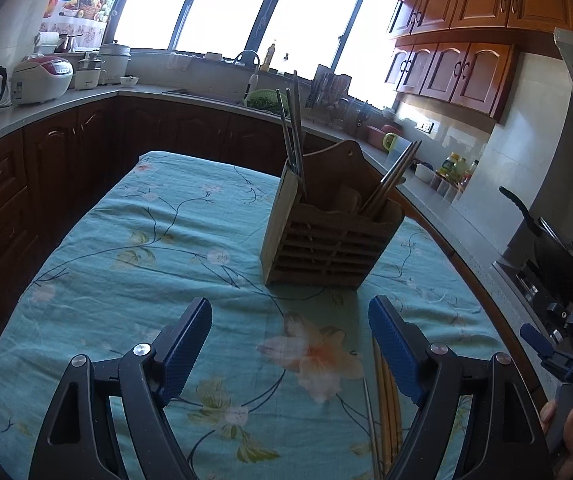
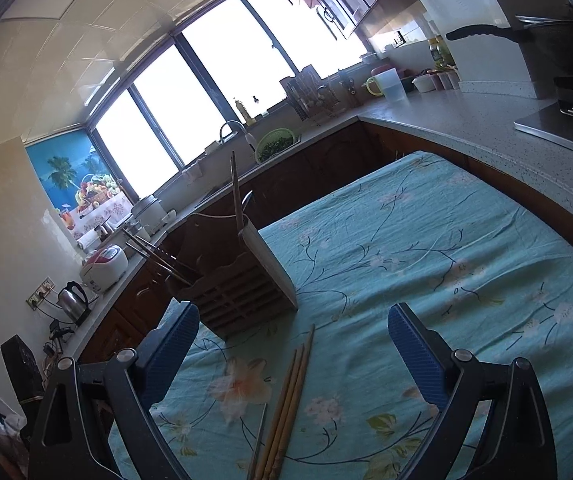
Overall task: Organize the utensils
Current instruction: 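Move both open tools back over the remaining chopsticks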
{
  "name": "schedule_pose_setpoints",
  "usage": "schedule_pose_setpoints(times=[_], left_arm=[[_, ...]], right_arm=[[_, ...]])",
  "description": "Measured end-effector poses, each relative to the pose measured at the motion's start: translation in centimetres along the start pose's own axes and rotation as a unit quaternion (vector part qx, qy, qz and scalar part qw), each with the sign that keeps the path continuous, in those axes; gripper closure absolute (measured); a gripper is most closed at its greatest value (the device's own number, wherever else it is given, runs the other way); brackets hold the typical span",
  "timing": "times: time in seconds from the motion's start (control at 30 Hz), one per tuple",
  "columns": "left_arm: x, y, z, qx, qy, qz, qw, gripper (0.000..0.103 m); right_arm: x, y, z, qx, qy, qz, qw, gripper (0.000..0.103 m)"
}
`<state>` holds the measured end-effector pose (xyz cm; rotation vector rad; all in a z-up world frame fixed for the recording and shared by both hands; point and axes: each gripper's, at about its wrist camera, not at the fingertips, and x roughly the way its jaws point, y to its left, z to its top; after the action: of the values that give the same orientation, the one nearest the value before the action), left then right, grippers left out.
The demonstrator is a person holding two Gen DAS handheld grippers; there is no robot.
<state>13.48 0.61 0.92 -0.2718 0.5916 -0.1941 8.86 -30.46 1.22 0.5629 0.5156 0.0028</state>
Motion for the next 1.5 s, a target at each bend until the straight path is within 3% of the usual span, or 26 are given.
schedule_pose_setpoints(times=[0.3, 0.43, 0.7, 0.83, 1.1, 1.23, 1.37, 1.43, 1.5], left_arm=[[1.5, -3.6, -2.3, 0.067, 0.055, 0.016, 0.9961, 0.023], [2.3, -3.1, -2.5, 0.053, 0.078, 0.028, 0.9951, 0.023], [2.1, -0.7, -2.2, 0.032, 0.081, 0.064, 0.9941, 0.023], [2.8, 0.2, -2.3, 0.015, 0.089, 0.07, 0.9935, 0.023], [3.9, 0.1, -2.4, 0.014, 0.105, 0.058, 0.9927, 0.023], [4.1, -0.5, -2.5, 0.022, 0.109, 0.045, 0.9928, 0.023], [4.8, -1.7, -2.3, 0.036, 0.113, 0.029, 0.9925, 0.023], [5.6, -2.8, -2.0, 0.049, 0.118, 0.018, 0.9916, 0.023], [6.7, -3.9, -1.6, 0.066, 0.128, 0.006, 0.9895, 0.023]], right_arm=[[-0.5, -1.7, -2.4, -0.009, 0.027, -0.032, 0.999, 0.007], [1.9, -0.8, -3.4, -0.042, 0.073, -0.039, 0.996, 0.008], [8.6, 2.4, -5.9, -0.116, 0.174, -0.041, 0.977, 0.041], [11.0, 3.5, -7.6, -0.156, 0.219, -0.054, 0.962, 0.05], [10.2, 3.6, -8.5, -0.23, 0.231, -0.098, 0.94, 0.066], [7.7, 1.4, -8.4, -0.226, 0.231, -0.111, 0.94, 0.067], [5.4, -1.3, -7.4, -0.182, 0.227, -0.115, 0.95, 0.066], [4.4, -2.6, -6.2, -0.135, 0.206, -0.094, 0.965, 0.061], [4.3, -3.4, -5.0, -0.108, 0.186, -0.1, 0.971, 0.062]])
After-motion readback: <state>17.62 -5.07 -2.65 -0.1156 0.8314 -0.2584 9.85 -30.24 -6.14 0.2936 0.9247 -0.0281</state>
